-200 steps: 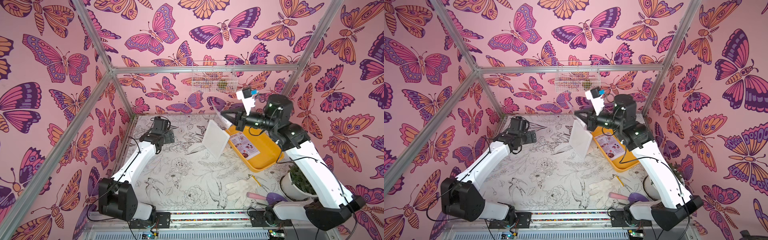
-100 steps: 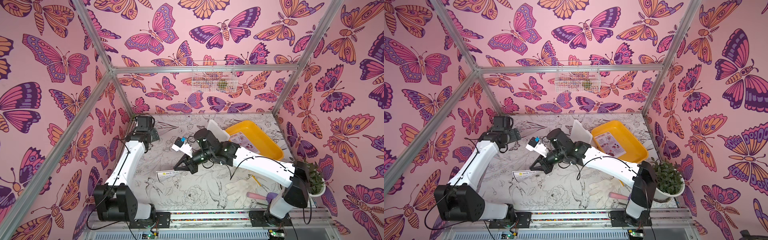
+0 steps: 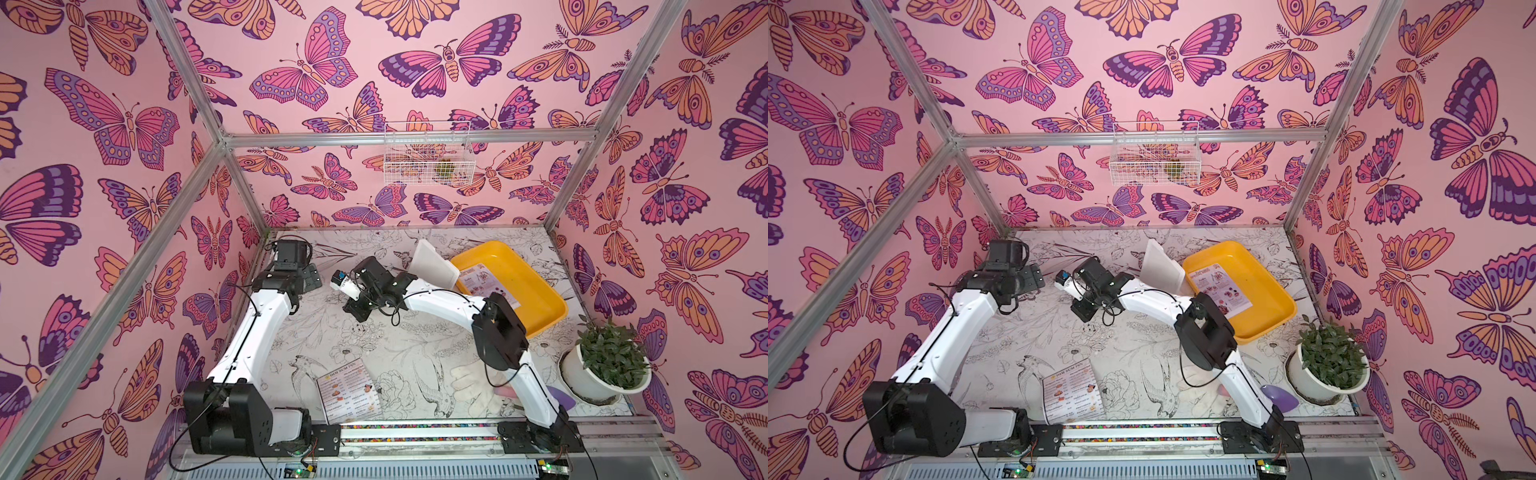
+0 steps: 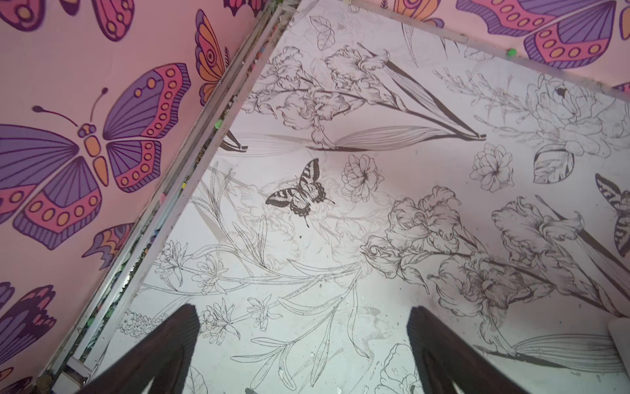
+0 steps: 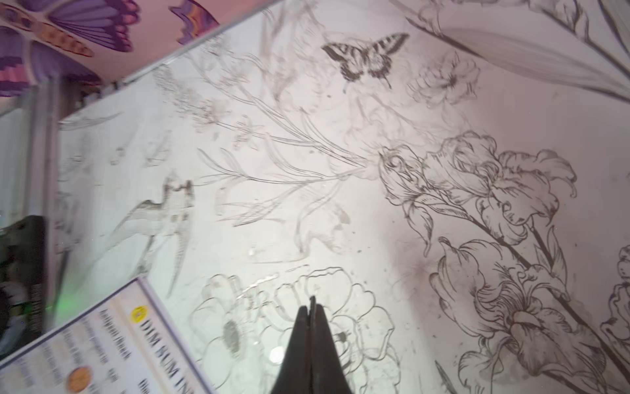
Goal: Replace the menus in the menu holders
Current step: Place the menu at the center of the board.
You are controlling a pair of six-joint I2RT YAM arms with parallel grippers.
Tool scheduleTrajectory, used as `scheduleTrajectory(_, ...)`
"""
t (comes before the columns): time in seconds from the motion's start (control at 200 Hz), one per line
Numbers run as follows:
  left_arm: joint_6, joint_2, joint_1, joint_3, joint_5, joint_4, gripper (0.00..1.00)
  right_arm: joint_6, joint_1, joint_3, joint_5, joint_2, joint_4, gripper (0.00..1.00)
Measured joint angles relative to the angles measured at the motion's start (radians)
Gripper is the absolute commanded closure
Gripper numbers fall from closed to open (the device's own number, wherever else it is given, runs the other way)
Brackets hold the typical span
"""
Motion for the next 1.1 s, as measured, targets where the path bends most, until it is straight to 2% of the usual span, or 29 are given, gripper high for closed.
scheduleTrajectory(0.03,0.001,-0.002,-0.006,-0.010,0.008,-0.012,0.03,0.011,-0.014,-0.011,-0.002,0.005,-0.001,0.97)
scheduleTrajectory(0.125,0.010,0.014,-0.023,-0.021,0.038,-0.074,0.04,0.057,-0.075,-0.110,-0.024,-0.027,0.029,0.81)
scheduleTrajectory(0.235,0.014,0.053,-0.024,-0.018,0.105,-0.126,0.05,0.095,-0.135,-0.235,-0.035,-0.127,0.006,0.71)
scheduleTrajectory(0.336,0.018,0.075,-0.041,-0.014,0.152,-0.171,0.05,0.139,-0.138,-0.313,-0.023,-0.241,-0.015,0.60)
scheduleTrajectory(0.451,0.014,0.071,-0.119,-0.014,0.178,-0.200,0.05,0.184,-0.122,-0.432,-0.005,-0.403,-0.014,0.48)
scheduleTrajectory(0.541,-0.001,0.071,-0.193,-0.014,0.195,-0.203,0.05,0.208,-0.117,-0.487,0.027,-0.515,-0.044,0.43)
scheduleTrajectory(0.681,-0.016,0.076,-0.298,-0.014,0.212,-0.188,0.05,0.237,-0.154,-0.543,0.099,-0.684,-0.108,0.38)
scheduleTrajectory(0.817,-0.013,0.126,-0.372,0.024,0.231,-0.161,0.05,0.283,-0.289,-0.694,0.167,-0.908,-0.148,0.34)
scheduleTrajectory(0.957,0.011,0.203,-0.381,0.118,0.225,-0.135,0.04,0.330,-0.380,-0.812,0.242,-1.089,-0.198,0.33)
scheduleTrajectory(1.102,0.037,0.239,-0.371,0.209,0.219,-0.105,0.04,0.349,-0.418,-0.838,0.280,-1.109,-0.183,0.34)
